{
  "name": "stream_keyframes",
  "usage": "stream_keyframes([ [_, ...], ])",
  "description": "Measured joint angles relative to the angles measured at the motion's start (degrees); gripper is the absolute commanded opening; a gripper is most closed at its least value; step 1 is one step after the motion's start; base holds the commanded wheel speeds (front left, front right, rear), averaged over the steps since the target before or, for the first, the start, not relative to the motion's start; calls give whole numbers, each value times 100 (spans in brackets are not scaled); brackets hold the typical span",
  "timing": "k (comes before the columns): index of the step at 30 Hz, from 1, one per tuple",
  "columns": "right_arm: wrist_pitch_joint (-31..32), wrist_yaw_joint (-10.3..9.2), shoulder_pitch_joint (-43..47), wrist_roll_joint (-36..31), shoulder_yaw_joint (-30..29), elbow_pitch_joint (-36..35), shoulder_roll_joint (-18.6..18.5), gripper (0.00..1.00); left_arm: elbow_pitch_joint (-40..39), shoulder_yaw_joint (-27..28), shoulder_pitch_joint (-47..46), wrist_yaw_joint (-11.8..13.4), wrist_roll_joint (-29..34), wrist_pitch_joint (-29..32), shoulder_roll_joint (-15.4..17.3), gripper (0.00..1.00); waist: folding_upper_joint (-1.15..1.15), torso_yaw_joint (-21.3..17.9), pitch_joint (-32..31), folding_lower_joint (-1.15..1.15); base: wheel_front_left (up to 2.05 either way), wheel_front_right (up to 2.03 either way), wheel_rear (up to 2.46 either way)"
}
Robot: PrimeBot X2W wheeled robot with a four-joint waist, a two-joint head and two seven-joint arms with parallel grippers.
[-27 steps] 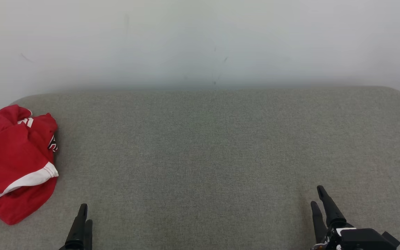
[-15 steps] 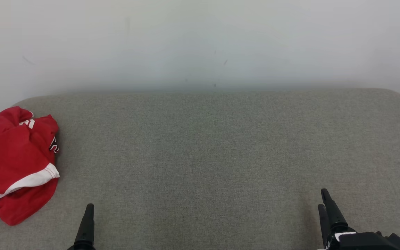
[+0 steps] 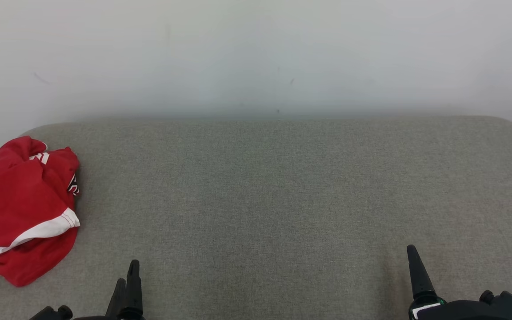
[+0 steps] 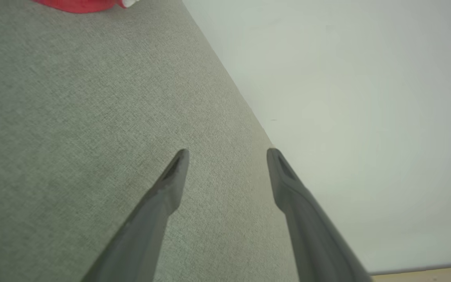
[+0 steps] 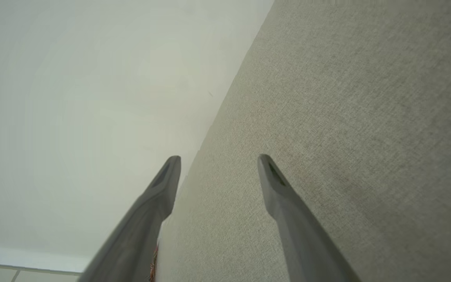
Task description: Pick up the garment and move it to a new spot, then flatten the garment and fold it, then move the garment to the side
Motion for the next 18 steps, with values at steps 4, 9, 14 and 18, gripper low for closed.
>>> stream_keyframes([
  [4,-86,1,4,-430,1,-53,1,100,-27,-104,-2,77,532,-78,20,100,0,15,-6,0,0,0,0],
  [9,-164,1,59,-1012,-22,-83,0,100,-51,-267,-1,175,1147,-179,79,100,0,22,-25,0,0,0,0],
  [14,-183,1,116,-1533,-33,-151,0,100,-40,-427,1,296,1708,-278,145,100,0,30,-55,0,0,0,0],
  [18,-223,2,161,-1925,-78,-198,-1,100,-9,-558,1,352,2083,-344,200,100,0,32,-76,0,0,0,0],
])
